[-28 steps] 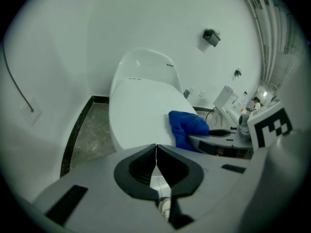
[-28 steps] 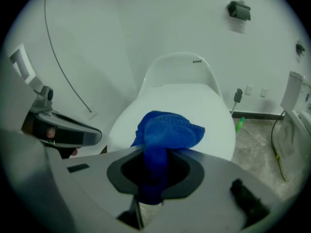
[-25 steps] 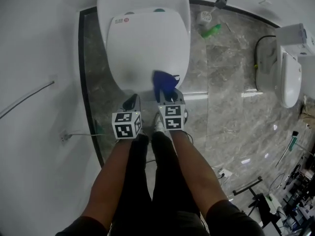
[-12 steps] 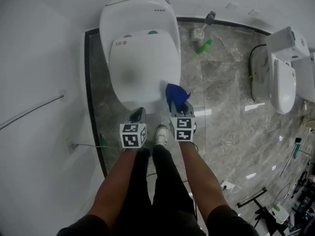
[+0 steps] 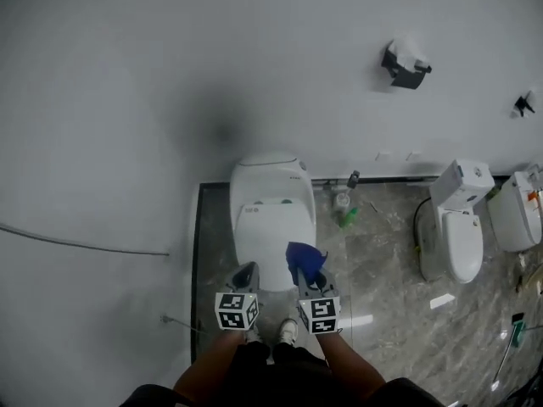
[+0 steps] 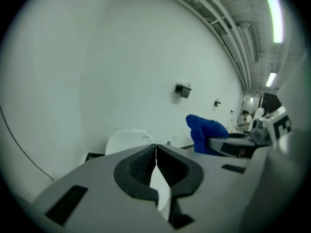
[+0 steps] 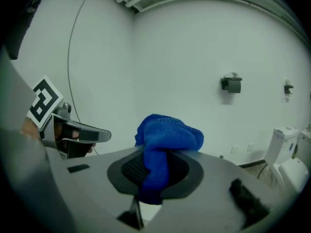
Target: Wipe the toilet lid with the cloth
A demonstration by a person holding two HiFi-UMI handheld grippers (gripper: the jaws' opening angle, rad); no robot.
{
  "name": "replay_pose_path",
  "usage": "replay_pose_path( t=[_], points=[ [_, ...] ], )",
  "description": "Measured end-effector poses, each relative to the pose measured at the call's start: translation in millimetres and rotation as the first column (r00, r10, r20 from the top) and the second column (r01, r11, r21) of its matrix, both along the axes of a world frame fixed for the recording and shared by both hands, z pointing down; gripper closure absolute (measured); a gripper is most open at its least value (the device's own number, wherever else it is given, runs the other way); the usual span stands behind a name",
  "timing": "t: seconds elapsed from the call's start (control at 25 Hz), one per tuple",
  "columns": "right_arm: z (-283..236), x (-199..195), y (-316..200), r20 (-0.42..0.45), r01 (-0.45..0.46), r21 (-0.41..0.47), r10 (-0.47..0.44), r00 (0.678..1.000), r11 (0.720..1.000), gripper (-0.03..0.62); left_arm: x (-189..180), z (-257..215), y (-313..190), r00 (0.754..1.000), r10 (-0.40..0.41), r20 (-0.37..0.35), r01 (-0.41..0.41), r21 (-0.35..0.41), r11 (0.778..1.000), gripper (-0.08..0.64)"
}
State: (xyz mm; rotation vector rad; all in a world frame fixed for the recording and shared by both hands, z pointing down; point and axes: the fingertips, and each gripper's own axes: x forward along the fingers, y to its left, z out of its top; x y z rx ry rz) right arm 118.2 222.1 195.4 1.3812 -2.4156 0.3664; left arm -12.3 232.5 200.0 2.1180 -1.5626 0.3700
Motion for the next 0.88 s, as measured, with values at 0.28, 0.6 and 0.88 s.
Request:
replay_pose_path(
  t=[0.28, 0.6, 0.88],
  points=[
    [-82, -19, -15, -0.001, 0.04, 0.161, -0.04, 0.999, 0.986, 0.535, -33, -83, -13, 0.996, -0.09, 0.021, 0.085, 0.165, 0.983, 0.548],
    [-108, -50, -18, 0.002, 0.065, 0.214, -0.067, 0.998, 0.975, 0.535, -41, -105, -16, 0.998, -0.051, 0.034, 0.044, 0.195, 0.98, 0.548],
    [-126, -54, -24, 0.0, 0.055, 0.253, -0.057, 0.998, 0.966, 0.535, -52, -110, -30, 0.996, -0.058, 0.063, 0.043, 0.219, 0.975, 0.548]
  ],
)
